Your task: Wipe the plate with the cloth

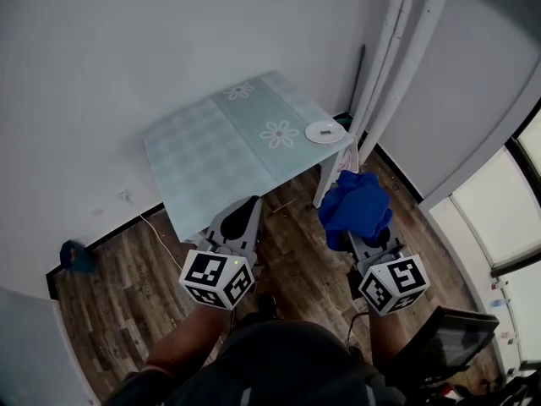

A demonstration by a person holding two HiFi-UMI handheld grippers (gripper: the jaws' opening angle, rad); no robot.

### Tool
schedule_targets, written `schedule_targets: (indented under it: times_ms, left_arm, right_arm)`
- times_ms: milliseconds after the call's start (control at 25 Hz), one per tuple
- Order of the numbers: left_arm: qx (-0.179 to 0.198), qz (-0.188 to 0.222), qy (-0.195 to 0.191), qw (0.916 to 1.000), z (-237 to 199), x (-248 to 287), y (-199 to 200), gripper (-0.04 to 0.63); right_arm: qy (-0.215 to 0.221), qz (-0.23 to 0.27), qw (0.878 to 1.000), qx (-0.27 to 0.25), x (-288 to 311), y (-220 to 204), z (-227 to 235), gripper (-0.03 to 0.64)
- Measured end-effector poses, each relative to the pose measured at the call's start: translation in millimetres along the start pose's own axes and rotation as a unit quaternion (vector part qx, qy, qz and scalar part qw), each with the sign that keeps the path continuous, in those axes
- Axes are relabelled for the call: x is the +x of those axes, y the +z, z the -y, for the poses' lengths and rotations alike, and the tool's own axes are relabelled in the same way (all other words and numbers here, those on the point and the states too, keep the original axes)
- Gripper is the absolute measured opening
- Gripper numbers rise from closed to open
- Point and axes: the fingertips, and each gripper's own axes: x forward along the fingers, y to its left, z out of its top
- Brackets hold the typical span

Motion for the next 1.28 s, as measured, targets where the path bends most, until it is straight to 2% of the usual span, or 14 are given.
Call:
schedule_targets:
  times_ms: [240, 560, 760, 920, 1120, 1280]
  left_arm:
    - [-0.021, -0.017, -0.032, 0.9991, -31, 46, -9, 0.011]
    - [-0.032, -0.030, -0.042, 0.9982, -44, 106, -17, 0.011]
    - [-0.021, -0.037, -0.029, 0.9987, -47, 153, -18, 0.011]
    - [-0.030, -0.043, -0.017, 0.9985, -50, 198, -18, 0.011]
    - [-0.018, -0.057, 0.007, 0.9982, -45, 255, -24, 0.011]
    - [-0.031, -0.066, 0.024, 0.9970, -39, 300, -32, 0.011]
  right_arm:
    - [-0.037, -0.006, 0.999, 0.003, 37, 1, 23, 0.129]
    - [-0.044, -0.013, 0.999, 0.009, 77, 3, 66, 0.129]
    - [-0.030, -0.004, 0.999, 0.014, 106, 11, 111, 0.129]
    - [-0.021, 0.004, 0.999, 0.027, 127, 17, 152, 0.129]
    - [-0.003, -0.002, 0.999, 0.037, 149, 20, 207, 0.129]
    - [0.011, -0.002, 0.999, 0.033, 165, 27, 247, 0.129]
